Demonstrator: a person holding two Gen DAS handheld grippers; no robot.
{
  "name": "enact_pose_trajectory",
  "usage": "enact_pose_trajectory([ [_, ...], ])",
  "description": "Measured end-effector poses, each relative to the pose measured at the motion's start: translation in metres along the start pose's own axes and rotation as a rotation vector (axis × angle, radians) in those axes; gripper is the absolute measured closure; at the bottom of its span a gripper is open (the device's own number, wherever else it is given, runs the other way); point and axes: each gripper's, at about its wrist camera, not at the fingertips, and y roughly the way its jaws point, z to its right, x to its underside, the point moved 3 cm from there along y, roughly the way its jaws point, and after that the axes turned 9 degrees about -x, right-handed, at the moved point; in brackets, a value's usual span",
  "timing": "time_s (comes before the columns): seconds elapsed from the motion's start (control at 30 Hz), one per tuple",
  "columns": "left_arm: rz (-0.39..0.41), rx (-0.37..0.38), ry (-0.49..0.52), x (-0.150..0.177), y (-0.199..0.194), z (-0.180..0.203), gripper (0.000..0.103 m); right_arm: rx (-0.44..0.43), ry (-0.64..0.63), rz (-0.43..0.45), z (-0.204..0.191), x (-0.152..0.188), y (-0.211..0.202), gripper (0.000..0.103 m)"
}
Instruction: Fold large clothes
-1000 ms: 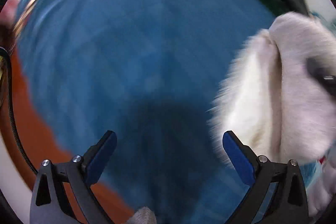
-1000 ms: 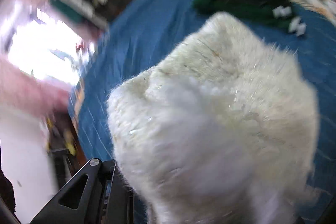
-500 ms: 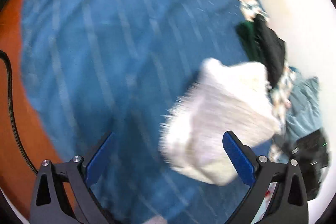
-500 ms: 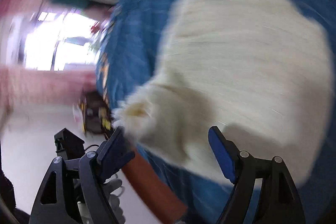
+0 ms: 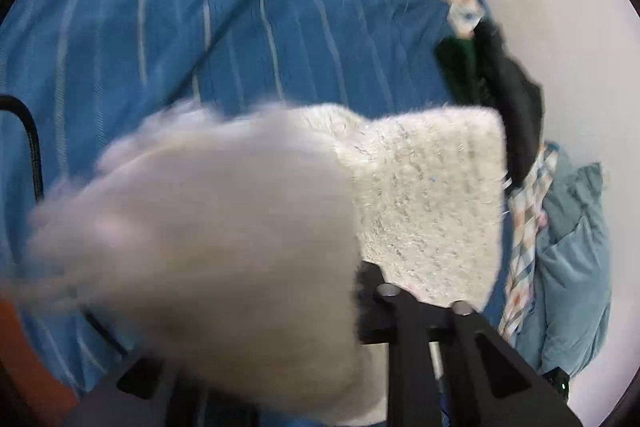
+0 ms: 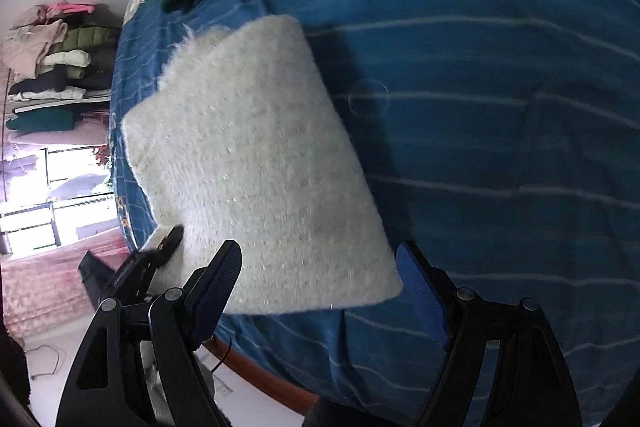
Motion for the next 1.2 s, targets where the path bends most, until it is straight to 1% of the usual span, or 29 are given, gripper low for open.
enact_pose_trajectory([
  [0.07,0.025,-0.013,0.027,0.011,-0.012,-0.001,0.09,0.014,-0.041,-0.001,-0.016,-0.007,0.002,0.022],
  [0.1,0.03,-0.029,0.035,0.017,-0.016,-0.002,0.09,0.008,-0.059,-0.001,-0.022,-0.007,0.0,0.025],
  [0.17,0.024,-0.062,0.015,0.028,-0.022,-0.017,0.09,-0.014,-0.12,-0.024,-0.042,-0.012,0.004,0.032],
  [0.2,0.01,-0.082,-0.011,0.032,-0.02,-0.03,0.09,-0.025,-0.145,-0.04,-0.049,-0.013,0.008,0.039],
  [0.23,-0.002,-0.093,-0.037,0.034,-0.016,-0.041,0.09,-0.033,-0.173,-0.06,-0.058,-0.016,0.015,0.048],
  [0.27,-0.016,-0.1,-0.065,0.037,-0.008,-0.052,0.09,-0.033,-0.198,-0.079,-0.066,-0.017,0.024,0.054],
  [0.3,-0.021,-0.108,-0.078,0.037,0.0,-0.058,0.089,-0.024,-0.231,-0.107,-0.075,-0.02,0.038,0.066],
  [0.33,-0.022,-0.12,-0.078,0.036,0.009,-0.063,0.089,0.018,-0.262,-0.139,-0.079,-0.023,0.057,0.076],
  [0.37,-0.023,-0.123,-0.074,0.035,0.015,-0.059,0.088,0.056,-0.272,-0.154,-0.078,-0.025,0.071,0.079],
  [0.4,-0.028,-0.122,-0.071,0.031,0.021,-0.061,0.084,0.1,-0.288,-0.183,-0.076,-0.029,0.09,0.082],
  [0.43,-0.034,-0.104,-0.072,0.029,0.023,-0.061,0.083,0.154,-0.31,-0.194,-0.073,-0.034,0.107,0.084],
  [0.5,-0.048,-0.089,-0.053,0.024,0.019,-0.059,0.082,0.184,-0.314,-0.188,-0.073,-0.046,0.122,0.084],
  [0.57,-0.072,-0.096,-0.027,0.023,0.011,-0.056,0.08,0.204,-0.304,-0.235,-0.078,-0.052,0.122,0.084],
  [0.63,-0.092,-0.116,-0.003,0.024,-0.011,-0.054,0.074,0.199,-0.27,-0.251,-0.086,-0.056,0.108,0.082],
  [0.67,-0.087,-0.139,0.011,0.026,-0.022,-0.054,0.07,0.182,-0.285,-0.236,-0.094,-0.057,0.094,0.082],
  [0.7,-0.074,-0.169,0.029,0.026,-0.035,-0.053,0.056,0.168,-0.301,-0.212,-0.102,-0.057,0.082,0.082],
  [0.73,-0.052,-0.196,0.045,0.027,-0.046,-0.053,0.036,0.141,-0.316,-0.183,-0.109,-0.057,0.069,0.082],
  [0.77,-0.031,-0.215,0.059,0.028,-0.053,-0.055,0.027,0.116,-0.326,-0.17,-0.116,-0.058,0.062,0.082],
  [0.8,0.013,-0.263,0.092,0.026,-0.067,-0.054,0.02,0.099,-0.331,-0.168,-0.12,-0.059,0.059,0.082],
  [0.83,0.042,-0.303,0.126,0.023,-0.075,-0.052,0.019,0.084,-0.344,-0.178,-0.124,-0.059,0.063,0.082],
  [0.87,0.064,-0.329,0.156,0.021,-0.079,-0.052,0.019,0.084,-0.358,-0.189,-0.129,-0.062,0.073,0.082],
  [0.9,0.104,-0.388,0.208,0.015,-0.083,-0.046,0.018,0.087,-0.365,-0.195,-0.128,-0.063,0.081,0.082],
  [0.93,0.126,-0.42,0.24,0.01,-0.082,-0.041,0.017,0.093,-0.378,-0.222,-0.128,-0.064,0.099,0.082],
  [1.0,0.163,-0.441,0.303,-0.005,-0.074,-0.024,0.016,0.162,-0.41,-0.246,-0.124,-0.069,0.135,0.083],
  [1.03,0.171,-0.439,0.311,-0.013,-0.068,-0.016,0.016,0.161,-0.41,-0.241,-0.123,-0.074,0.147,0.084],
  [1.07,0.169,-0.414,0.309,-0.021,-0.061,-0.007,0.016,0.152,-0.403,-0.236,-0.125,-0.079,0.15,0.084],
  [1.13,0.116,-0.357,0.279,-0.035,-0.041,0.008,0.016,0.15,-0.386,-0.258,-0.131,-0.083,0.144,0.082],
  [1.2,0.038,-0.251,0.257,-0.05,-0.016,0.026,0.016,0.089,-0.349,-0.262,-0.132,-0.086,0.124,0.082],
])
